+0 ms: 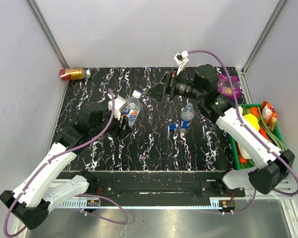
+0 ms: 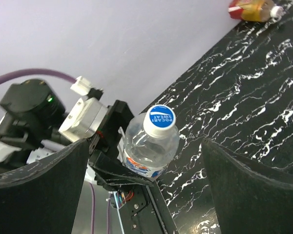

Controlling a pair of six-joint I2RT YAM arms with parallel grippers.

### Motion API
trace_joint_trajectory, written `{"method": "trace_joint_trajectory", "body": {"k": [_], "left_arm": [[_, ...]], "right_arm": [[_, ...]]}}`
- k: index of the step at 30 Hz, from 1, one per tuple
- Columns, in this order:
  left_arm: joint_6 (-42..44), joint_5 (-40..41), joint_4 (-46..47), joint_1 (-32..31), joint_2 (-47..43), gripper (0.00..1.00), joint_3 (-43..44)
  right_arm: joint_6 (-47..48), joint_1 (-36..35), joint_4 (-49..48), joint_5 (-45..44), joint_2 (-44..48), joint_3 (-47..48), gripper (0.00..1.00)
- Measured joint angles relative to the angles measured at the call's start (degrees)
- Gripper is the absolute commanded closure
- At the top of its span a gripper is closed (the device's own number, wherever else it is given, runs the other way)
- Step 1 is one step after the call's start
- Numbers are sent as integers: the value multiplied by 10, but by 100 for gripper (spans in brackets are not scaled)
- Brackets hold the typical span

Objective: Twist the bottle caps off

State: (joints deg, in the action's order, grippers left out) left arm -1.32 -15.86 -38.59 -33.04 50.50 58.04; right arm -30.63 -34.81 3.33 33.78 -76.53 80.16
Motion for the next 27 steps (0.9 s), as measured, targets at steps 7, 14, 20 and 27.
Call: {"method": "trace_joint_trajectory", "body": {"k": [7,14,20,27], "left_arm": [[0,136,-39,-37,16,100,1],[-2,248,-81,-75,33,100,8],[-2,285,-88,-84,35,100,16],[-2,300,-93,-99,57,100,24]], "right_arm": [[-51,0,13,-18,-55,9,0],[-112,0,8,-12,-102,12,7],[-148,0,6,4,-146,38,13],[-160,-4,12,14,-173,63,31]]}}
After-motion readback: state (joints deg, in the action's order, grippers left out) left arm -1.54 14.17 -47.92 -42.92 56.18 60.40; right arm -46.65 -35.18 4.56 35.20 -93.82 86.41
